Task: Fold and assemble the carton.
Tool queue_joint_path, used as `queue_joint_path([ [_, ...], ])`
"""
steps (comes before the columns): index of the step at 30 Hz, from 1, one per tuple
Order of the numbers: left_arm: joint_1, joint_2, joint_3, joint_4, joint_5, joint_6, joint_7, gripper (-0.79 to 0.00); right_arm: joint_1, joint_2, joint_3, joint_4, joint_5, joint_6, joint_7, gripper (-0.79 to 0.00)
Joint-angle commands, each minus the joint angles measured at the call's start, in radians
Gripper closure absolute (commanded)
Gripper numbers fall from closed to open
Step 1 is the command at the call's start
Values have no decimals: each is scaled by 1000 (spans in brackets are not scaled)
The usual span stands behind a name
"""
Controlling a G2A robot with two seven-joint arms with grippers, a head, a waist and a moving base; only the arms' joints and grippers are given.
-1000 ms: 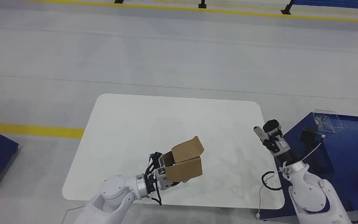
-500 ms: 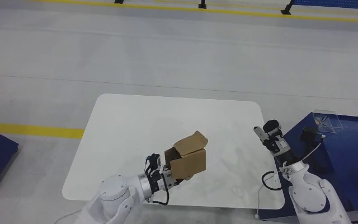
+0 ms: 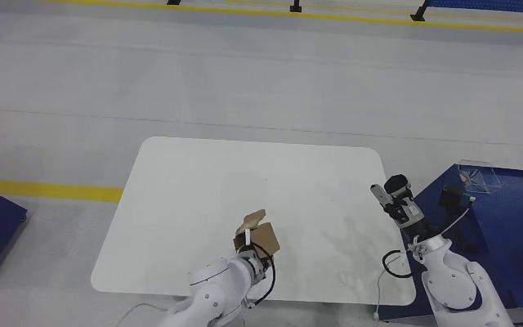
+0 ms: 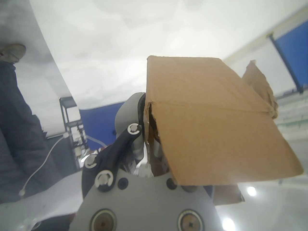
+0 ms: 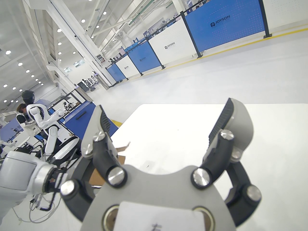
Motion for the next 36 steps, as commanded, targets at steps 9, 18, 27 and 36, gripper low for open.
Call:
queue_joint_path([
  [9,-177,-84,119,280,-215,-203,215,0,0,0,0,0,0,0,0,-785],
  [18,-251,-128,176,349,-162,-283,119,-785,0,0,0,0,0,0,0,-785],
  [27,-126,-104,169,57,49,-256,79,-785,0,0,0,0,0,0,0,-785],
  [36,68,-17,68,-213,444,15,-252,-785,0,0,0,0,0,0,0,-785],
])
